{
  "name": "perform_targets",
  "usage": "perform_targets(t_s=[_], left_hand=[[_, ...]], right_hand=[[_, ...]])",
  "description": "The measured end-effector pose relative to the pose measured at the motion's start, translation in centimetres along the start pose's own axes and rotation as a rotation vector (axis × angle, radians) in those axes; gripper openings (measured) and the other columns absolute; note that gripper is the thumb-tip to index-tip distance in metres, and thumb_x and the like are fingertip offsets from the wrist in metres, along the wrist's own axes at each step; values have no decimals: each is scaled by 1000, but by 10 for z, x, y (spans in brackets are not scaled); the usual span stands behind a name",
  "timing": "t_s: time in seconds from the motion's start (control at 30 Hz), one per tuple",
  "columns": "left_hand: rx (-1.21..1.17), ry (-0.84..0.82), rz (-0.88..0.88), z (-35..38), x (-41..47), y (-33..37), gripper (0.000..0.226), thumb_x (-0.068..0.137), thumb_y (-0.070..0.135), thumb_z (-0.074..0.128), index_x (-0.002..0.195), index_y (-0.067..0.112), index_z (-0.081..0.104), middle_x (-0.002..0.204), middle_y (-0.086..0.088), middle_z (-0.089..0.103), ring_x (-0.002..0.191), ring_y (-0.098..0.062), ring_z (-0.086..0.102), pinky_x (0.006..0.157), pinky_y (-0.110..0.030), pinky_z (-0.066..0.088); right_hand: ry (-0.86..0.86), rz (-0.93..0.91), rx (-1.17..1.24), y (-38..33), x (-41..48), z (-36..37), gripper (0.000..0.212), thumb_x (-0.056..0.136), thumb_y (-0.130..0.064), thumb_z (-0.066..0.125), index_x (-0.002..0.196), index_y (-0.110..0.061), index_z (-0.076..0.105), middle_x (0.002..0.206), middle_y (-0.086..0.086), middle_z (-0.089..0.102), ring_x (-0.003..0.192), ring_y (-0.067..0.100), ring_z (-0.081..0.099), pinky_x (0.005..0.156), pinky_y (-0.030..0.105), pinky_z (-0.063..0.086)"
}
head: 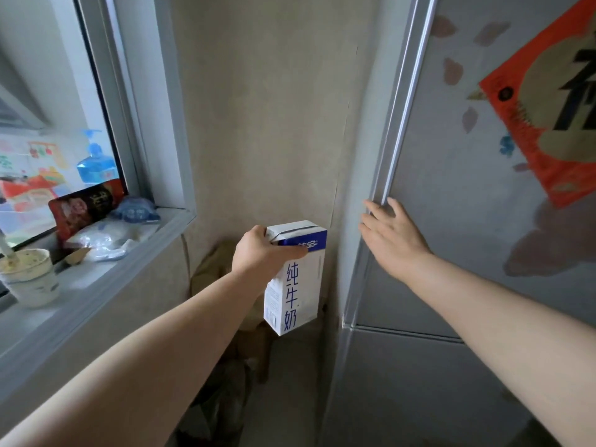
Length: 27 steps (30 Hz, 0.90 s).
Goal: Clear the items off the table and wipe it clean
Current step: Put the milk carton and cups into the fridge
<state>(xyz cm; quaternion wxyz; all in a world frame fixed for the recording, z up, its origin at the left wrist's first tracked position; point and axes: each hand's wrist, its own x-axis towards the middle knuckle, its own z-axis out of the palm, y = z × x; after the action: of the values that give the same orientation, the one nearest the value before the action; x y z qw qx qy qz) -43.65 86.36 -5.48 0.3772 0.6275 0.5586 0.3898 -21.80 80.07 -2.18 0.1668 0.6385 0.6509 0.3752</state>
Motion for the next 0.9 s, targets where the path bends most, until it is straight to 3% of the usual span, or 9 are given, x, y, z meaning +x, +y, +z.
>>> perform_targets(t_s=[0.17,0.37,0.6,0.77,0.9], left_hand=[[-21,-57,0,5,17,-5,49,60,36,88,88,23,51,84,4,69,74,-15,68,70,-42,60],[7,-92,16,8,25,-11,49,62,36,88,90,22,51,84,3,68,73,-13,67,68,-39,60],[47,-76,6,10,21,-19,48,63,37,87,88,24,49,83,6,67,72,-11,66,66,-37,60],[58,-73,17,12,14,-28,48,64,37,86,92,24,51,82,9,64,72,-9,65,67,-37,60],[82,-63,-4,14,4,-27,50,63,39,87,95,23,51,82,9,64,73,-12,65,68,-39,60]], right_hand=[[-123,-10,-217,-4,13,-5,44,96,-25,36,137,-10,42,142,9,39,142,30,15,111,62,1],[-200,59,-225,-22,25,-2,32,93,-21,41,119,-14,58,111,3,52,121,26,36,103,72,-5],[-294,128,-259,-30,48,-3,35,89,-11,49,121,-21,59,113,1,51,119,25,33,92,79,-10],[-279,149,-267,-31,41,0,34,84,-10,57,116,-20,61,106,2,51,117,25,34,86,78,-16],[-216,139,-201,-31,21,-9,30,84,-7,56,111,-19,63,102,1,53,116,25,36,90,73,-17]])
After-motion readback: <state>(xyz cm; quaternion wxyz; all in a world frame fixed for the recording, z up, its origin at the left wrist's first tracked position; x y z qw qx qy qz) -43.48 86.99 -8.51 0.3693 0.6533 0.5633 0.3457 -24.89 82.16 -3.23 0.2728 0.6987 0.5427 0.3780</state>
